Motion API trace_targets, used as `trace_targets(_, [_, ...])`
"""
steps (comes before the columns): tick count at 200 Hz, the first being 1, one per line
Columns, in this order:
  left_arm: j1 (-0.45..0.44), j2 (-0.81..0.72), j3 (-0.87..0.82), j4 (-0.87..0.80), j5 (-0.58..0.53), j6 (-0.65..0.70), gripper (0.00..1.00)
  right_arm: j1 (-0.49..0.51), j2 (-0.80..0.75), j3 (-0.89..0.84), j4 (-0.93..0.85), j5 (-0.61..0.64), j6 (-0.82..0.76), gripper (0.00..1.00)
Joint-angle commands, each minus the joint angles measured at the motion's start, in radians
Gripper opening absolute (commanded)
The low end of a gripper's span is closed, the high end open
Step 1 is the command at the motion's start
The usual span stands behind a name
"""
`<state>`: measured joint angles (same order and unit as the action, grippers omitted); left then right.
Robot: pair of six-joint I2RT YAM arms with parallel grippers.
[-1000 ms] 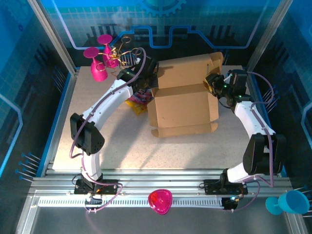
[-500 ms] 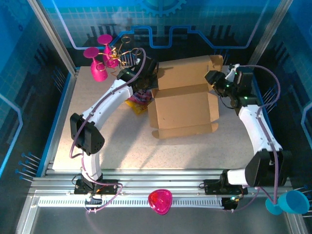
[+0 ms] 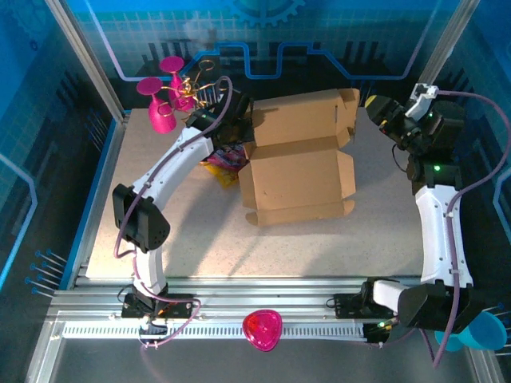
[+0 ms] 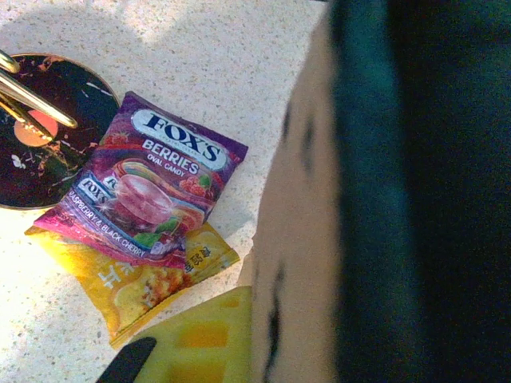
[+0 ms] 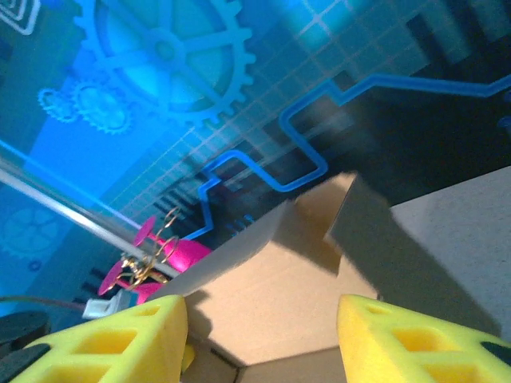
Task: Fold the paper box
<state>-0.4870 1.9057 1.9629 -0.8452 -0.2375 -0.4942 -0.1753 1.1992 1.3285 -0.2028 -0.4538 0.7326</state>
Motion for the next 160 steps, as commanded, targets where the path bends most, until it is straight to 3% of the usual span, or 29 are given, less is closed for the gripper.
trace_targets(1, [0.008,0.019,0.043,-0.026,0.047,0.02,0.0,0.013,0.038,0.031,-0.117,0.099,-0.166,0.53])
trace_targets(58, [0.009,0.023,0.044,-0.033,0.064,0.015,0.0,0.095,0.078,0.019,-0.194,0.259,-0.425,0.6])
trace_targets(107, [0.01,0.029,0.058,-0.044,0.068,0.009,0.0,0.172,0.17,0.072,-0.257,0.459,-0.531,0.55])
trace_targets(141, [0.009,0.033,0.068,-0.054,0.066,0.004,0.0,0.209,0.22,0.113,-0.265,0.583,-0.593,0.35])
trace_targets(160, [0.008,0.039,0.074,-0.064,0.064,0.002,0.0,0.237,0.239,0.126,-0.26,0.603,-0.63,0.17])
